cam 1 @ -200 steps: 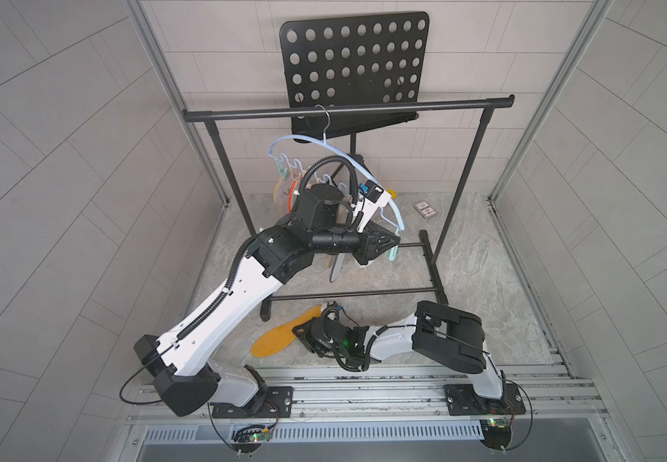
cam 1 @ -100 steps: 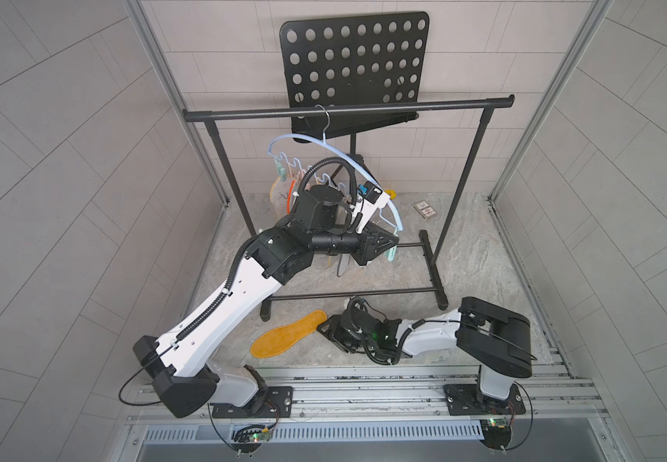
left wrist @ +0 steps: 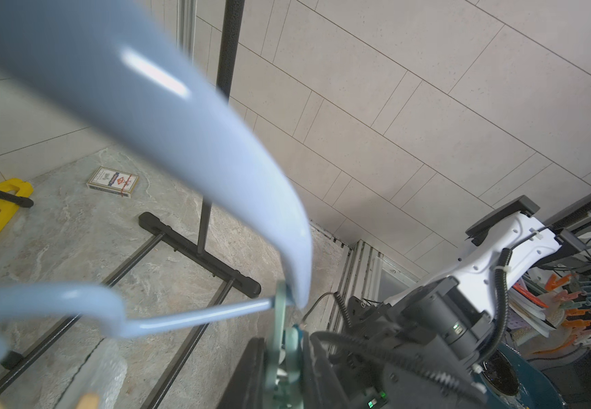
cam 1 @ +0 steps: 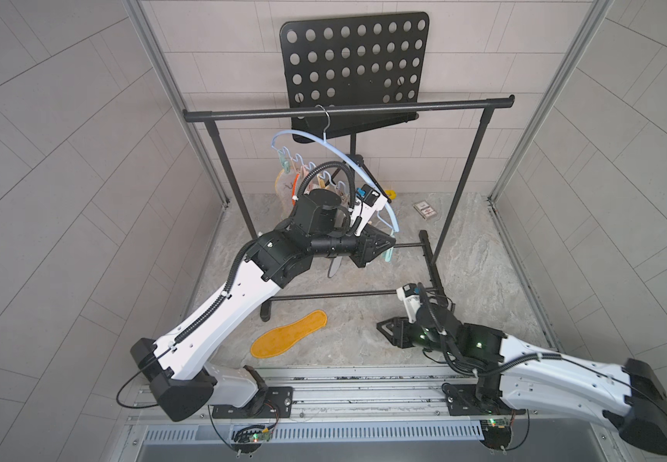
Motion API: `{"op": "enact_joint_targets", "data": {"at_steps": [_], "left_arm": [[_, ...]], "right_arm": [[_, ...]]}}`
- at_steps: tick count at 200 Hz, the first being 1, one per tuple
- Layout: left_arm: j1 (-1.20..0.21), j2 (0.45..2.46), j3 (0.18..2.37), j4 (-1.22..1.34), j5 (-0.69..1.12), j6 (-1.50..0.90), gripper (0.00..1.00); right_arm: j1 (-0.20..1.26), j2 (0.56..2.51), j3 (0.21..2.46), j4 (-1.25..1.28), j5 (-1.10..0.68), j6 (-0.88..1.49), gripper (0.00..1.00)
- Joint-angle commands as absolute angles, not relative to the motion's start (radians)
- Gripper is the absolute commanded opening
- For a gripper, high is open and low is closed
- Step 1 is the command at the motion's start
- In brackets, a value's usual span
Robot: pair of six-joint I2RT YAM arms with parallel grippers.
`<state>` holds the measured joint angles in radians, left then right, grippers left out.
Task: Take the shoe insoles off the hanger
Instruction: Place the insole at the center of the board, then remove the insole from the hanger.
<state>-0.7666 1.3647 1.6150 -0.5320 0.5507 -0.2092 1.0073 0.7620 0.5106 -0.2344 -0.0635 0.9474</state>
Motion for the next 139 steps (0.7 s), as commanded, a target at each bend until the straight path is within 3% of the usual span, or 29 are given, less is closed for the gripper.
{"op": "enact_joint_targets", "data": {"at_steps": [1, 26, 42, 89, 95, 108, 119, 139], "left_arm": [[-0.766, 1.344, 1.597, -0.571, 0.532, -0.217, 0.20], [-0.767, 1.339, 1.598, -0.572, 0.513, -0.215, 0.21], [-0.765, 1.337, 1.597, -0.575, 0.499, -0.216, 0.21], [-0.766, 1.318, 1.582, -0.582, 0.466, -0.223, 0.24], [-0.766, 1.314, 1.579, -0.584, 0.467, -0.224, 0.29], [-0.765, 1.307, 1.573, -0.593, 0.465, -0.223, 0.53], [-0.765, 1.301, 1.569, -0.603, 0.466, -0.220, 0.64], [-0.766, 1.274, 1.552, -0.624, 0.482, -0.217, 0.72]], "right_arm": [[0.959, 0.581, 0.484, -0.504, 0.001, 0.709, 0.40], [0.933, 0.394, 0.484, -0.618, -0.007, 0.563, 0.39], [0.933, 0.328, 0.469, -0.624, -0.008, 0.591, 0.39], [0.933, 0.357, 0.463, -0.620, 0.049, 0.580, 0.38], [0.933, 0.359, 0.463, -0.621, 0.053, 0.580, 0.38], [0.933, 0.355, 0.461, -0.620, 0.055, 0.581, 0.39], [0.933, 0.349, 0.457, -0.620, 0.058, 0.583, 0.39], [0.933, 0.342, 0.456, -0.621, 0.070, 0.588, 0.40]]}}
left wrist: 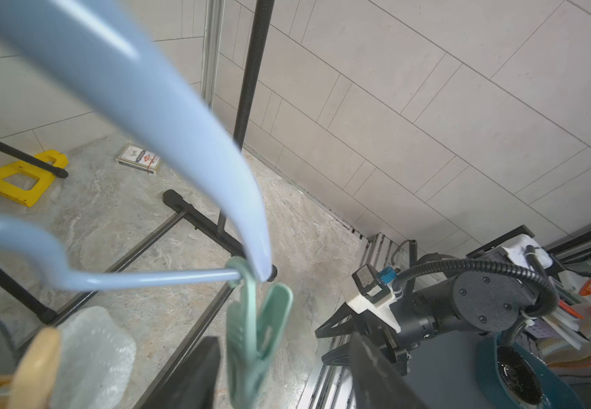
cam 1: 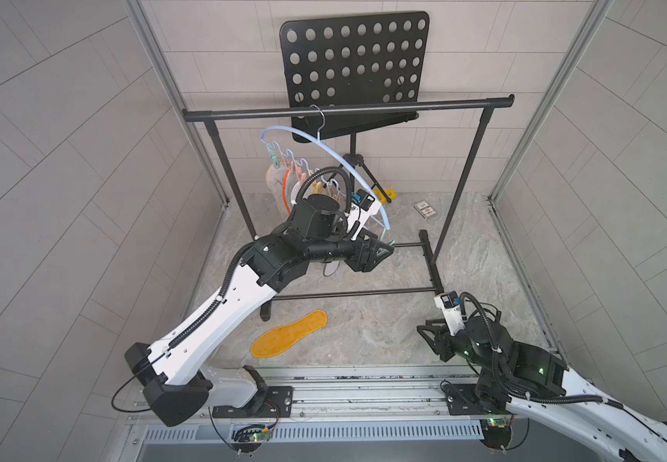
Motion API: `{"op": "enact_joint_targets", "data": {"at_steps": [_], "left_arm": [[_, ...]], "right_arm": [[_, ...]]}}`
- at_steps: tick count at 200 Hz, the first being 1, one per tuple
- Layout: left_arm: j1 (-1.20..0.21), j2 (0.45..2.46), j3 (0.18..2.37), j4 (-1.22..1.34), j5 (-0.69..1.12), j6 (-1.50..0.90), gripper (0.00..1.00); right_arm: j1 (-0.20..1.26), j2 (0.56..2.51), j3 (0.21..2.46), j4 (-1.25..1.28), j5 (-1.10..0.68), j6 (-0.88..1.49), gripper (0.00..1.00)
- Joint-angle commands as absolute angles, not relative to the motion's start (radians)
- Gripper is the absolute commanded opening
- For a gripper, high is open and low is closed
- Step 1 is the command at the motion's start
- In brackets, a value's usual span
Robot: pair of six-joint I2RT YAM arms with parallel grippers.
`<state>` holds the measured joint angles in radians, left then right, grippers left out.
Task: Take the shoe insoles off the hanger
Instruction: Remove the insole from the hanger.
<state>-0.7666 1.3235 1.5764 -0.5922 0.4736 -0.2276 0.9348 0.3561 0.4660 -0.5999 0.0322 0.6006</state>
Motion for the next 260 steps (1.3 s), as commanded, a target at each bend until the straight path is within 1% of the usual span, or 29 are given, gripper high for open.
{"op": "enact_joint_targets", "data": {"at_steps": [1, 20, 47, 67, 93, 120, 161, 183, 196, 210, 228, 246, 260], "left_arm": [[-0.766, 1.272, 1.550, -0.624, 0.483, -0.217, 0.72], [-0.765, 1.223, 1.494, -0.639, 0.505, -0.204, 0.75], [-0.765, 1.107, 1.389, -0.688, 0.437, -0.199, 0.76], [-0.766, 0.982, 1.293, -0.739, 0.336, -0.199, 0.76], [-0.765, 0.819, 1.194, -0.833, 0.133, -0.220, 0.76], [-0.765, 0.658, 1.105, -0.901, -0.027, -0.254, 0.75], [-0.767, 0.484, 0.955, -0.903, -0.075, -0.330, 0.75], [-0.767, 0.362, 0.843, -0.844, -0.069, -0.382, 0.75], [-0.767, 0.300, 0.794, -0.838, -0.104, -0.417, 0.74], [-0.768, 0.266, 0.797, -0.833, -0.114, -0.400, 0.74], [-0.768, 0.247, 0.800, -0.859, -0.207, -0.398, 0.74], [-0.768, 0.253, 0.785, -0.840, -0.204, -0.401, 0.73], [-0.767, 0.292, 0.790, -0.847, -0.204, -0.413, 0.73]], "right_arm": [[0.933, 0.342, 0.455, -0.620, 0.070, 0.589, 0.40], [0.932, 0.347, 0.457, -0.620, 0.066, 0.588, 0.40], [0.930, 0.357, 0.456, -0.614, 0.055, 0.586, 0.41], [0.927, 0.359, 0.454, -0.611, 0.044, 0.584, 0.41], [0.923, 0.360, 0.449, -0.603, 0.034, 0.583, 0.41], [0.920, 0.364, 0.450, -0.602, 0.025, 0.581, 0.41], [0.919, 0.371, 0.448, -0.600, 0.019, 0.580, 0.41], [0.919, 0.377, 0.449, -0.597, 0.016, 0.575, 0.41], [0.917, 0.379, 0.448, -0.594, 0.010, 0.568, 0.41], [0.914, 0.380, 0.443, -0.583, 0.005, 0.558, 0.41], [0.900, 0.391, 0.442, -0.572, -0.001, 0.550, 0.41], [0.876, 0.411, 0.447, -0.564, -0.026, 0.538, 0.42], [0.851, 0.425, 0.443, -0.544, -0.078, 0.520, 0.42]]}}
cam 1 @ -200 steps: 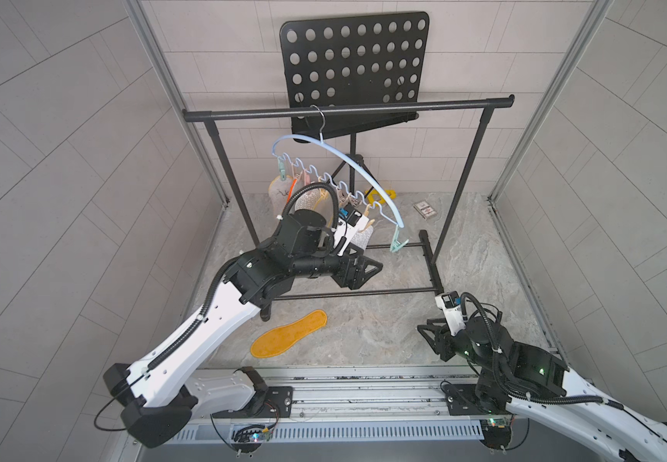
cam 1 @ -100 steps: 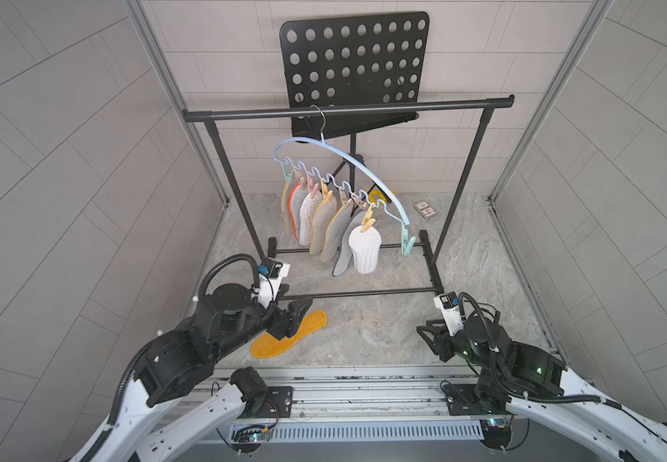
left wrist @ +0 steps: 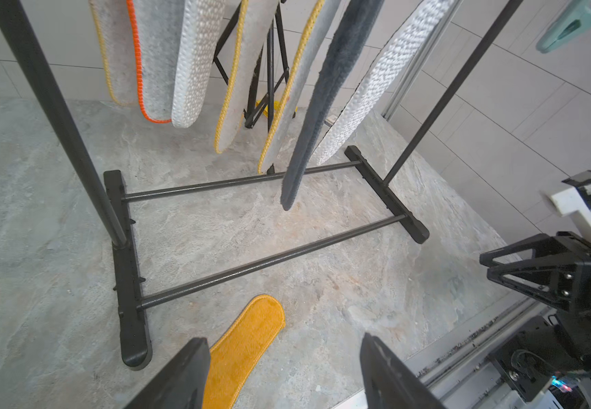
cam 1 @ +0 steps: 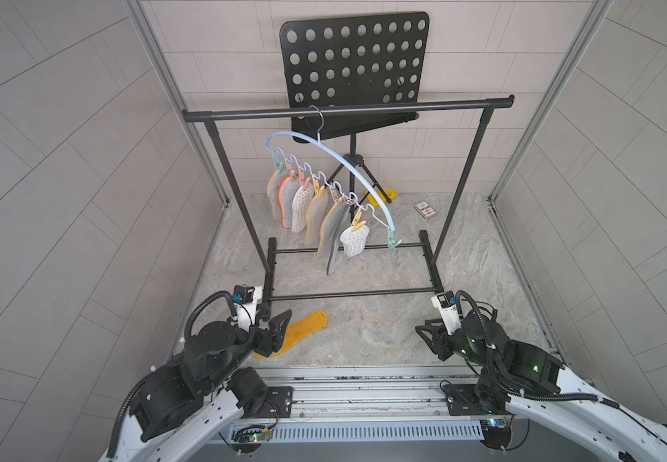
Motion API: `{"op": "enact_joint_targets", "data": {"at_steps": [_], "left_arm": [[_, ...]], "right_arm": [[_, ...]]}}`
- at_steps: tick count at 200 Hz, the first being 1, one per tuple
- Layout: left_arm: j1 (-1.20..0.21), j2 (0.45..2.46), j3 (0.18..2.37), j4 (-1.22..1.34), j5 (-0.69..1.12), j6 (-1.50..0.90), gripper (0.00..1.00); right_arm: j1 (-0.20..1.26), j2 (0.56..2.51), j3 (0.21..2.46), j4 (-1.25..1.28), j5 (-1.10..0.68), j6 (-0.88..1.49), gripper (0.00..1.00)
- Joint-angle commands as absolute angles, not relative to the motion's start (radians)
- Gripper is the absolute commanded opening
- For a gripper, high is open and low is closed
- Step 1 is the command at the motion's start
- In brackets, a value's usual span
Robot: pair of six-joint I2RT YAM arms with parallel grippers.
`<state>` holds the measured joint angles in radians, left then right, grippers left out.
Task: Take the shoe insoles off the hanger
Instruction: Remove the insole from the hanger.
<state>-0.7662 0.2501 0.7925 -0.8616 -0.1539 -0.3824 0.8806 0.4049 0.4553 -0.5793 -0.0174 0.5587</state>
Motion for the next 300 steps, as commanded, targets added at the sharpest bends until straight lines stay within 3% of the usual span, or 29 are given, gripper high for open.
{"op": "enact_joint_targets", "data": {"at_steps": [1, 32, 73, 103, 159, 194, 255, 300], "left_arm": [[-0.768, 0.295, 0.791, -0.848, -0.205, -0.415, 0.73], [-0.767, 0.336, 0.799, -0.864, -0.231, -0.420, 0.73], [-0.768, 0.336, 0.785, -0.837, -0.153, -0.396, 0.73], [-0.767, 0.354, 0.779, -0.828, -0.142, -0.391, 0.73], [-0.767, 0.341, 0.773, -0.813, -0.073, -0.372, 0.73], [-0.767, 0.313, 0.770, -0.810, -0.076, -0.369, 0.73], [-0.771, 0.328, 0.766, -0.803, -0.049, -0.364, 0.73], [-0.770, 0.335, 0.767, -0.804, -0.052, -0.368, 0.73]], "right_arm": [[0.849, 0.426, 0.442, -0.540, -0.084, 0.518, 0.42], [0.769, 0.444, 0.402, -0.413, -0.282, 0.446, 0.45], [0.702, 0.539, 0.434, -0.333, -0.286, 0.397, 0.46], [0.611, 0.708, 0.537, -0.250, -0.396, 0.266, 0.67], [0.380, 1.051, 0.809, -0.104, -0.720, 0.155, 0.72], [0.345, 1.238, 1.005, -0.069, -0.856, 0.082, 0.85], [0.389, 1.470, 1.197, 0.051, -1.020, 0.067, 0.84], [0.451, 1.503, 1.212, 0.063, -1.156, 0.139, 0.73]]}}
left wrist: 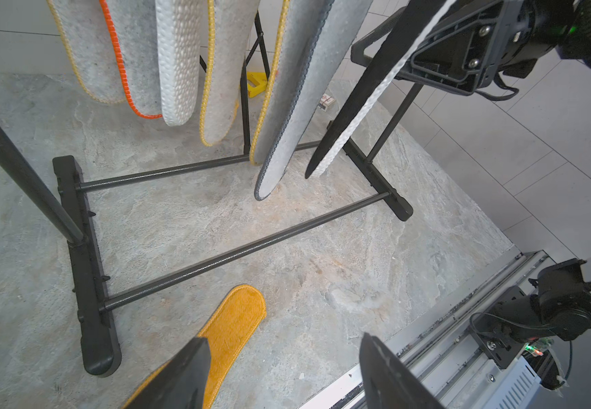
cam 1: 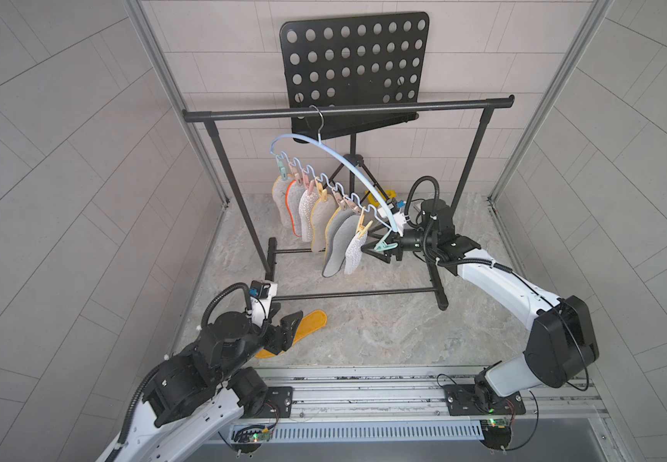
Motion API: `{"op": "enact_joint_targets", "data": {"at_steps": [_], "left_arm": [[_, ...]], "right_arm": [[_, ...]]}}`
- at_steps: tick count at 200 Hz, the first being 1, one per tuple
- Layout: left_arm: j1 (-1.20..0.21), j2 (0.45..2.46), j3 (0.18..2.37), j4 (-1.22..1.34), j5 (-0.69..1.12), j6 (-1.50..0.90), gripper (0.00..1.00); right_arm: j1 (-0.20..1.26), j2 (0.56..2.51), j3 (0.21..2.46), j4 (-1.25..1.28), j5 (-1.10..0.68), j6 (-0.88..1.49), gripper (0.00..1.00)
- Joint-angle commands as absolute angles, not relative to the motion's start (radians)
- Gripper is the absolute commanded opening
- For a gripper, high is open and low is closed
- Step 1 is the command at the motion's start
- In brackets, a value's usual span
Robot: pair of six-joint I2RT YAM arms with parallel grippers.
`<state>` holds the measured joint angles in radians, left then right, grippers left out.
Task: Take the shoe insoles off the hanger
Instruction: Remove the insole from the hanger.
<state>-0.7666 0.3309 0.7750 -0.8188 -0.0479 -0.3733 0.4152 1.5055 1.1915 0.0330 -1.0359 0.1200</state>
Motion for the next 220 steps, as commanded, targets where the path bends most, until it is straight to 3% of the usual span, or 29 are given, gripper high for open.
{"op": "enact_joint_targets", "data": {"at_steps": [1, 43, 94, 130, 154, 194, 220], "left_arm": [[-0.771, 0.336, 0.766, -0.804, -0.052, -0.368, 0.73], [-0.772, 0.338, 0.766, -0.803, -0.048, -0.365, 0.73], [-0.773, 0.339, 0.766, -0.802, -0.052, -0.367, 0.73], [-0.772, 0.343, 0.767, -0.804, -0.053, -0.367, 0.73], [-0.773, 0.343, 0.767, -0.805, -0.056, -0.369, 0.73], [-0.772, 0.348, 0.769, -0.808, -0.062, -0.369, 0.73], [-0.772, 0.363, 0.776, -0.801, -0.048, -0.366, 0.73]], "right_arm": [[0.452, 1.502, 1.212, 0.063, -1.157, 0.142, 0.73], [0.504, 1.470, 1.131, 0.140, -1.189, 0.237, 0.61], [0.519, 1.469, 1.123, 0.164, -1.175, 0.261, 0.57], [0.520, 1.480, 1.112, 0.298, -1.178, 0.382, 0.38], [0.526, 1.483, 1.113, 0.331, -1.184, 0.426, 0.20], [0.534, 1.486, 1.114, 0.318, -1.186, 0.426, 0.06], [0.533, 1.485, 1.118, 0.286, -1.218, 0.433, 0.03]]}}
